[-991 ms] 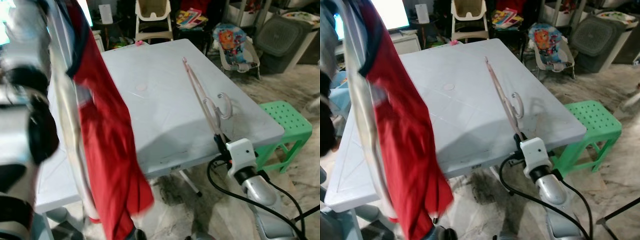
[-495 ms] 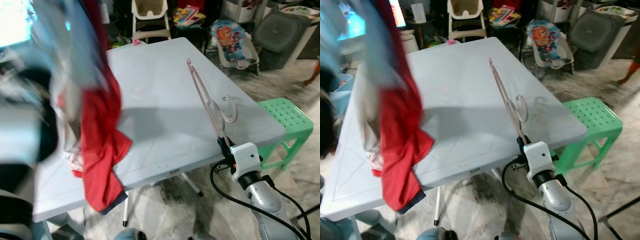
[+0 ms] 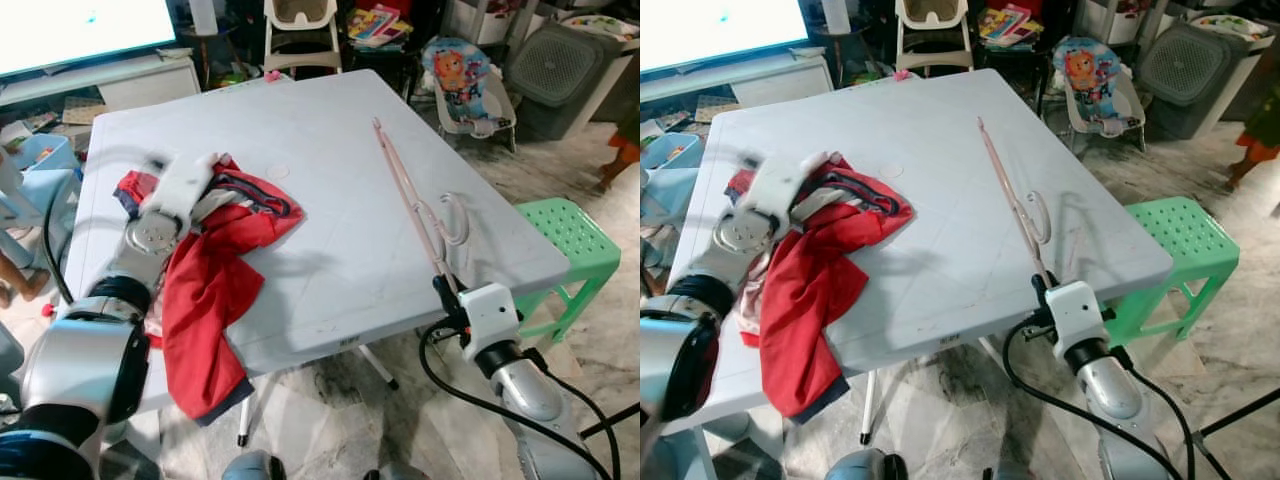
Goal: Hang hanger
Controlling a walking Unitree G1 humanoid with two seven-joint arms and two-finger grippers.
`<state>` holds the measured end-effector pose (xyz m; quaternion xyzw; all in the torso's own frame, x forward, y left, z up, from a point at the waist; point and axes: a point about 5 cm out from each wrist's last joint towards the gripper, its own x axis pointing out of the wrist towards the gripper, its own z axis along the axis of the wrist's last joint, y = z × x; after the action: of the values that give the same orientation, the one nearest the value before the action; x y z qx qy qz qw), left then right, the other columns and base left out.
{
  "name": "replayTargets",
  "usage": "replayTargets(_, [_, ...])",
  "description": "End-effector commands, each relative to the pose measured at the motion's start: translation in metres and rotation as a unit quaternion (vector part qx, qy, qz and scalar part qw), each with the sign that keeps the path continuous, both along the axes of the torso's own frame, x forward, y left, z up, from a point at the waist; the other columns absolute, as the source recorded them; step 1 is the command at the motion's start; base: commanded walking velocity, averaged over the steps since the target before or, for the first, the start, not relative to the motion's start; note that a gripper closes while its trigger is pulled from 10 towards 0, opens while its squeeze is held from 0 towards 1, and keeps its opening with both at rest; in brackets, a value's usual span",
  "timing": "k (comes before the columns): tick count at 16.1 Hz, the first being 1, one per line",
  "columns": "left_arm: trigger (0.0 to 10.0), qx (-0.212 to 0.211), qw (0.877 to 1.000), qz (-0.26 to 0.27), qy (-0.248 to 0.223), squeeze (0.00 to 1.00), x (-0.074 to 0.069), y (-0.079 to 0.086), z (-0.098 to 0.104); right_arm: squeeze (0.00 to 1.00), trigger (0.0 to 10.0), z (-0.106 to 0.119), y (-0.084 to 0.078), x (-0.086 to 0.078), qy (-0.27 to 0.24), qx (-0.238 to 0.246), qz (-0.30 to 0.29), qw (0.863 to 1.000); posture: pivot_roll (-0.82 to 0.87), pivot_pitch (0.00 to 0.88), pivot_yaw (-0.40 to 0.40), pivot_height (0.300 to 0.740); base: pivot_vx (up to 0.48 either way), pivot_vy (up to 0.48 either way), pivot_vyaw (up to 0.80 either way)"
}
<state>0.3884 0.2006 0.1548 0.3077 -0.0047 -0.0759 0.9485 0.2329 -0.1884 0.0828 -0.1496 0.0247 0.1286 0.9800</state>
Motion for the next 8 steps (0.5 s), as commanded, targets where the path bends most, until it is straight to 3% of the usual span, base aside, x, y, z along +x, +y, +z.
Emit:
replayTargets(1, [10.0, -0.028, 0.999, -0.037, 0.004, 1.00, -0.006, -0.010, -0.009, 0.00, 10.0, -0.007, 0.008, 0.001, 0.017, 0.004, 0.017, 1.000, -0.09, 0.000, 0.048, 0.740, 0.000, 0.000, 0.00])
replayTargets(3, [10.0, 0.006, 0.994, -0.097, -0.042, 1.00, -0.019, -0.023, -0.015, 0.00, 10.0, -0.005, 0.012, 0.002, 0.008, -0.001, 0.025, 1.000, -0.09, 0.000, 0.047, 0.740, 0.000, 0.000, 0.00])
replayTargets(6, [10.0, -0.077, 0.994, -0.013, -0.072, 1.00, -0.039, -0.007, -0.033, 0.00, 10.0, -0.009, 0.012, 0.000, 0.019, 0.006, 0.026, 0.999, -0.09, 0.000, 0.048, 0.740, 0.000, 0.000, 0.00])
replayTargets(7, [10.0, -0.112, 0.989, 0.018, -0.092, 1.00, -0.045, -0.001, -0.032, 0.00, 10.0, -0.009, 0.011, 0.001, 0.020, 0.007, 0.025, 0.999, -0.09, 0.000, 0.048, 0.740, 0.000, 0.000, 0.00])
replayTargets(8, [10.0, -0.177, 0.977, 0.078, -0.091, 1.00, -0.053, 0.007, -0.037, 0.00, 10.0, -0.010, 0.011, 0.002, 0.021, 0.007, 0.024, 0.999, -0.07, 0.000, 0.046, 0.740, 0.000, 0.000, 0.00])
